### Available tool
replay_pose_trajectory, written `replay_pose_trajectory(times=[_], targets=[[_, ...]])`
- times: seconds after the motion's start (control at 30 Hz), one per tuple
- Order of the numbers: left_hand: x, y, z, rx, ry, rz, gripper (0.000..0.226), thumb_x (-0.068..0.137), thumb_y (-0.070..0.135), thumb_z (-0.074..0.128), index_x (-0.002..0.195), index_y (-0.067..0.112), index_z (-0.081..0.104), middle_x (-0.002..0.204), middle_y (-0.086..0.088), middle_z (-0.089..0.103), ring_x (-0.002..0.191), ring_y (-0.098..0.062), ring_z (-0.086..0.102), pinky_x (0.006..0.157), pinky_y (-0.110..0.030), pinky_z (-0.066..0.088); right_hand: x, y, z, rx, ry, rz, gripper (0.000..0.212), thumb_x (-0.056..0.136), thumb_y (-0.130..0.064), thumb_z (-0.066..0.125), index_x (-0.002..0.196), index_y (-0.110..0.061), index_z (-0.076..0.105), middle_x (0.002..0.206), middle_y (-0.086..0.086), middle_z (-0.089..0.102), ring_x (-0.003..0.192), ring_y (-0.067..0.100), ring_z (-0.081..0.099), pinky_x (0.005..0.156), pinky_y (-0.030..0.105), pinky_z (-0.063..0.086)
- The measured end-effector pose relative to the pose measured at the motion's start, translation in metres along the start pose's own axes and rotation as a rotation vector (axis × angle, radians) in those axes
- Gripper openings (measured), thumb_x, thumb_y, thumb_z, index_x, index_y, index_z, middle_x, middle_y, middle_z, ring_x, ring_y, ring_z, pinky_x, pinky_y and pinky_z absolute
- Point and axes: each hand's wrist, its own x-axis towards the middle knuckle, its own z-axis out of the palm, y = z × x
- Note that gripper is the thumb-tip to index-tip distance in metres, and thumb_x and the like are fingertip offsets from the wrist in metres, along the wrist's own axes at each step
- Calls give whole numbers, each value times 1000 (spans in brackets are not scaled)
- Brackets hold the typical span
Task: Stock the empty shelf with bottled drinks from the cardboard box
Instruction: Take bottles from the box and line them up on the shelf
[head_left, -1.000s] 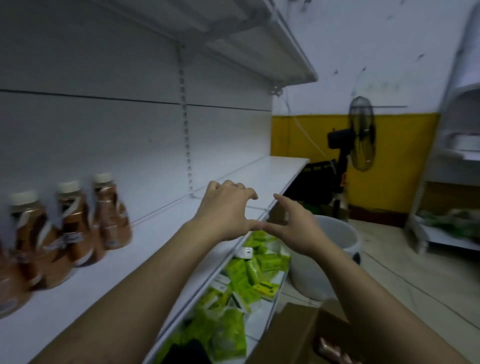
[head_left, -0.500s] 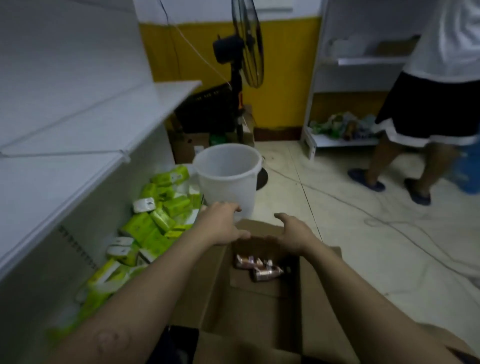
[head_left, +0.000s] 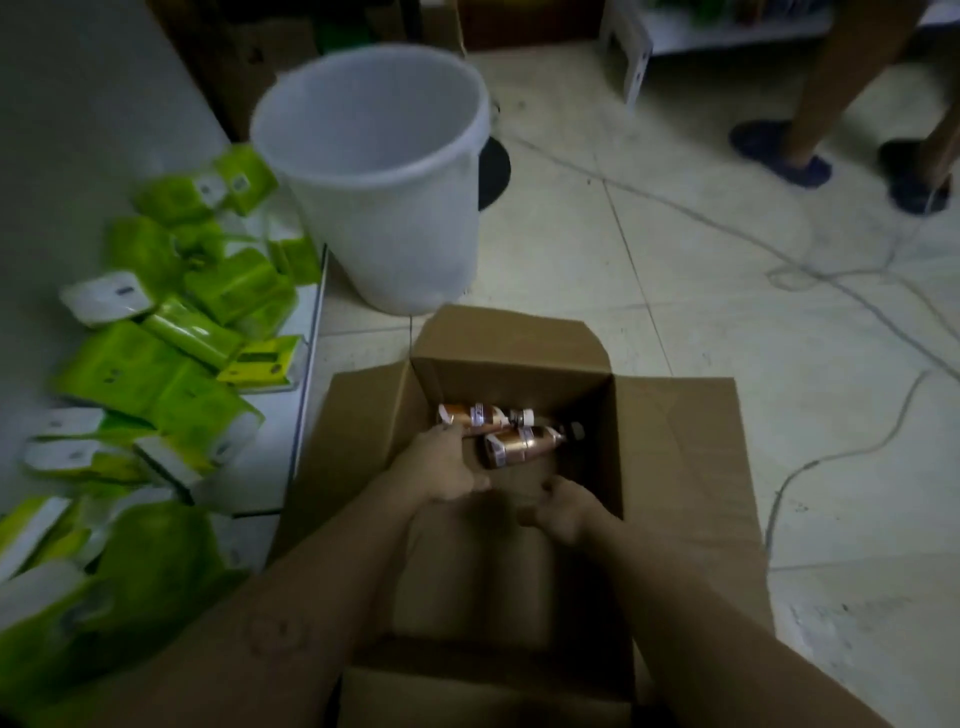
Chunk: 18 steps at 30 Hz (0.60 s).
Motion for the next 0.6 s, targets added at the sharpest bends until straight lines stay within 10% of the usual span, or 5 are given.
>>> replay_pose_trajectory(times=[0.17, 0.6], targets=[[82, -26, 34, -43, 38, 27, 79, 76, 32, 75, 144, 18, 37, 148, -8, 39, 134, -28, 37, 110, -38, 34, 74, 14, 6, 193, -26, 179, 50, 88, -32, 65, 130, -10, 48, 100, 2, 55, 93, 20, 56, 72, 26, 50], [176, -37, 73, 496, 296, 40, 59, 79, 28, 70, 129, 17, 41, 133, -16, 45, 121, -33, 42, 97, -43, 36, 179, 12, 32, 937, 286, 220, 56, 67, -40, 80, 114, -16, 62, 107, 9, 70, 94, 31, 69, 79, 50, 59]])
